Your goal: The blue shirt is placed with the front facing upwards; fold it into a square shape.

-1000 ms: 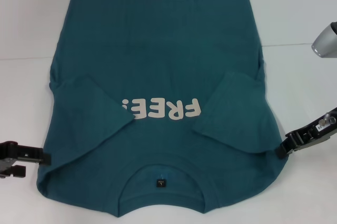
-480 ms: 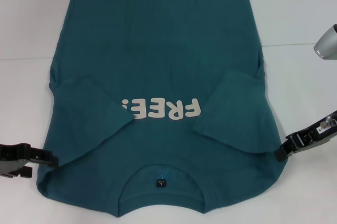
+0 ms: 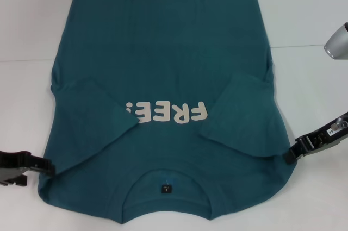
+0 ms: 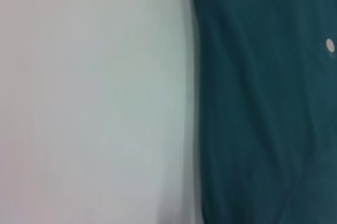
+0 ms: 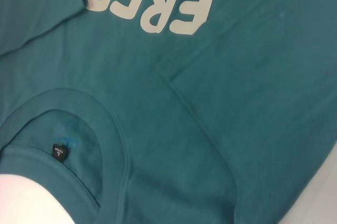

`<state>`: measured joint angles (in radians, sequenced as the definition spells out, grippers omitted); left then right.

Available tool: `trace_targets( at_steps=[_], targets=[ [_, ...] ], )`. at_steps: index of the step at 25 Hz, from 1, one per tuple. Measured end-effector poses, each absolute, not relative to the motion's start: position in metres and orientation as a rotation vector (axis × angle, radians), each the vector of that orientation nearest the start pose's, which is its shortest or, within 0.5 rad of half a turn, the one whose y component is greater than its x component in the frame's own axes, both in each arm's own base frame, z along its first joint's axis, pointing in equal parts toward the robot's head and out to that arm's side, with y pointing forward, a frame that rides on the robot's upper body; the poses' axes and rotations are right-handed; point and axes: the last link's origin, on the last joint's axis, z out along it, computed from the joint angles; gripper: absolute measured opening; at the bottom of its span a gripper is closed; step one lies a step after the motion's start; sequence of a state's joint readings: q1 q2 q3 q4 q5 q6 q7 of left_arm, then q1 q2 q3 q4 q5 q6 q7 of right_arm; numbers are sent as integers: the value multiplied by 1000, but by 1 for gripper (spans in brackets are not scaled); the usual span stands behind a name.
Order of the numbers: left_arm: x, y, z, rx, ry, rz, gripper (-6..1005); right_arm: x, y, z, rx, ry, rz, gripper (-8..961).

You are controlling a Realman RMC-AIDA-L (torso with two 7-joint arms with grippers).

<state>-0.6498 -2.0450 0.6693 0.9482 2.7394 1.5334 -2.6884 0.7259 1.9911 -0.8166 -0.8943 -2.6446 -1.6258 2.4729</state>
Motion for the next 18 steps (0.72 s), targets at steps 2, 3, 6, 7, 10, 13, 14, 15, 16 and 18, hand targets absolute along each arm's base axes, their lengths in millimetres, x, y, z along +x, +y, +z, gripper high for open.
trace_targets(
  at_steps=[2, 3, 6, 7, 10, 13, 14, 15, 16, 18],
  targets=[
    [-300, 359, 52, -1992, -1884, 108, 781, 260, 370, 48, -2407, 1577, -260, 63],
    [-300, 359, 51, -1993, -1885, 110, 781, 260, 370, 48, -2407, 1578, -261, 64],
    [-300, 359, 48, -1994, -1886, 116, 781, 260, 370, 48, -2408, 1578, -261, 65],
    [-300, 359, 48, -1995, -1887, 117, 781, 260, 370, 48, -2407, 1577, -261, 65],
    [-299, 360, 46, -2002, -1889, 121, 782, 260, 371, 49, -2406, 1576, -262, 66],
    [-297, 361, 45, -2008, -1886, 121, 782, 261, 371, 49, -2408, 1572, -262, 67],
    [-296, 362, 45, -2009, -1885, 121, 782, 260, 371, 49, -2409, 1571, -261, 68],
    [-296, 362, 45, -2011, -1884, 121, 782, 260, 371, 49, -2411, 1569, -261, 68],
    [-296, 362, 45, -2011, -1884, 121, 782, 260, 371, 49, -2411, 1568, -261, 68],
    [-296, 362, 45, -2012, -1884, 120, 782, 260, 372, 49, -2412, 1567, -260, 69]
  ],
)
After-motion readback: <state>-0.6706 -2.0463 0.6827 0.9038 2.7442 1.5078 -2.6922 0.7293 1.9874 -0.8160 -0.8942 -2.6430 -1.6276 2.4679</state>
